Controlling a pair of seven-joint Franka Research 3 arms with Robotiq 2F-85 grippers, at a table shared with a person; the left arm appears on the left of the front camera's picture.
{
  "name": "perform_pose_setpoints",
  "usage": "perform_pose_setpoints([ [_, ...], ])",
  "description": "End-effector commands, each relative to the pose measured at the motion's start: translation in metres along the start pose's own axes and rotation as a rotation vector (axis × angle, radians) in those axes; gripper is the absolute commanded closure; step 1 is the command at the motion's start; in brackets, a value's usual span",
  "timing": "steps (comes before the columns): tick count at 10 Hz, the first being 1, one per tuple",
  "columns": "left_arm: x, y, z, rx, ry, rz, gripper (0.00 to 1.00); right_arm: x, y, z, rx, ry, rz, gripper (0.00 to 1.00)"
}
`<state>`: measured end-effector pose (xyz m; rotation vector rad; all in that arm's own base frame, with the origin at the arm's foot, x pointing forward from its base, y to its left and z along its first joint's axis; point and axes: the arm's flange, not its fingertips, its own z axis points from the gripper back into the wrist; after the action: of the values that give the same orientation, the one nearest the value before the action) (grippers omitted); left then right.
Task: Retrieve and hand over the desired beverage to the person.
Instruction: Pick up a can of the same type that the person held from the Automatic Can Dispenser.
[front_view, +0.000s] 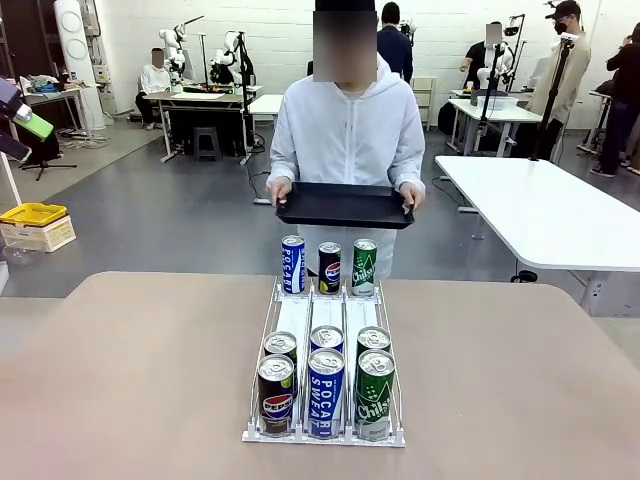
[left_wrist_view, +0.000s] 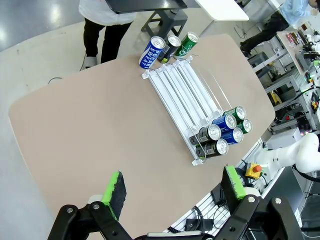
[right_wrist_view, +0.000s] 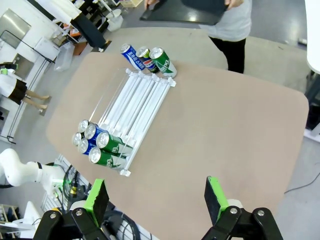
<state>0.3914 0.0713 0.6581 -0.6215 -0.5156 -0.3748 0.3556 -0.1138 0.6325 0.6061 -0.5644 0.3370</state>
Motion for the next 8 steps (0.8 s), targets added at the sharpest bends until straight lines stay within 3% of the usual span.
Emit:
perform_pose_setpoints([
  [1,0.0009,0.0012,0.0021,-0.013,-0.006,-0.012,0.0,0.003,-0.0025,0.0002,0.026,-0.01,0.016,0.0],
  [8,0.0009,0.0012,0.0021,-0.013,-0.006,-0.012,0.0,0.003,-0.0025,0.0002,0.026,-0.01,0.016,0.0],
])
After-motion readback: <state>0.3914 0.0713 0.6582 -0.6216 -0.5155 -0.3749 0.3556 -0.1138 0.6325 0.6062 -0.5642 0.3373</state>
